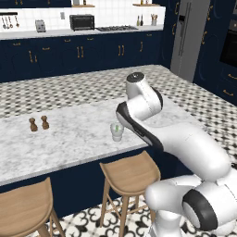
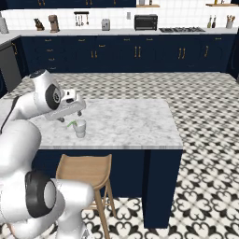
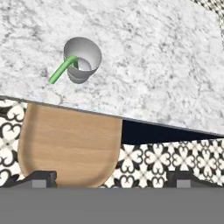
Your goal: Take a straw from the drawer in front and place it inside the glass cup on the dining counter.
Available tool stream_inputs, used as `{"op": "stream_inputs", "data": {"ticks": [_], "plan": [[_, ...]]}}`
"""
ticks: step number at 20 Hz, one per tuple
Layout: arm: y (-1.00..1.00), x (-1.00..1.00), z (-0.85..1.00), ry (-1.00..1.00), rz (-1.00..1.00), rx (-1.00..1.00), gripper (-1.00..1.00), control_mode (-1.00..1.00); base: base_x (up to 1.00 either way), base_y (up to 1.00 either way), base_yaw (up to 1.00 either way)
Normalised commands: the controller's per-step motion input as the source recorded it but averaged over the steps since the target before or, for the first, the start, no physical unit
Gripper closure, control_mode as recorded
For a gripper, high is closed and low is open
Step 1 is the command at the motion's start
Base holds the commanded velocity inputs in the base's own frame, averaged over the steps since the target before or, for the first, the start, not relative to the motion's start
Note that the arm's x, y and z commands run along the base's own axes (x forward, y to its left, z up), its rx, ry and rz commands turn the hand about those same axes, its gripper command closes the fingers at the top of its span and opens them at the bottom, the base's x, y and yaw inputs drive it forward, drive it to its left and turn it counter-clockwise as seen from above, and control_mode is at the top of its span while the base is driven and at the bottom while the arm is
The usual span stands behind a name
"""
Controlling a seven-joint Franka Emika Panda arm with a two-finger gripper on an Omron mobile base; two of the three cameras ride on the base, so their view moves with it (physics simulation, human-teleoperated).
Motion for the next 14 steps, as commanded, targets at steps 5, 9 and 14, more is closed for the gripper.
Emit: {"op": "stream_inputs", "data": {"ticks": [5,9,14], "plan": [[-0.72,-0.36,0.37,0.01,-0.13,0.00,-1.00,-1.00,0.00,0.00,0.00],[-0.77,-0.21,0.10,0.04,-0.14,0.05,-1.00,-1.00,0.00,0.00,0.00],[-0.76,-0.23,0.00,0.05,-0.10,0.13,-1.00,-1.00,0.00,0.00,0.00]]}}
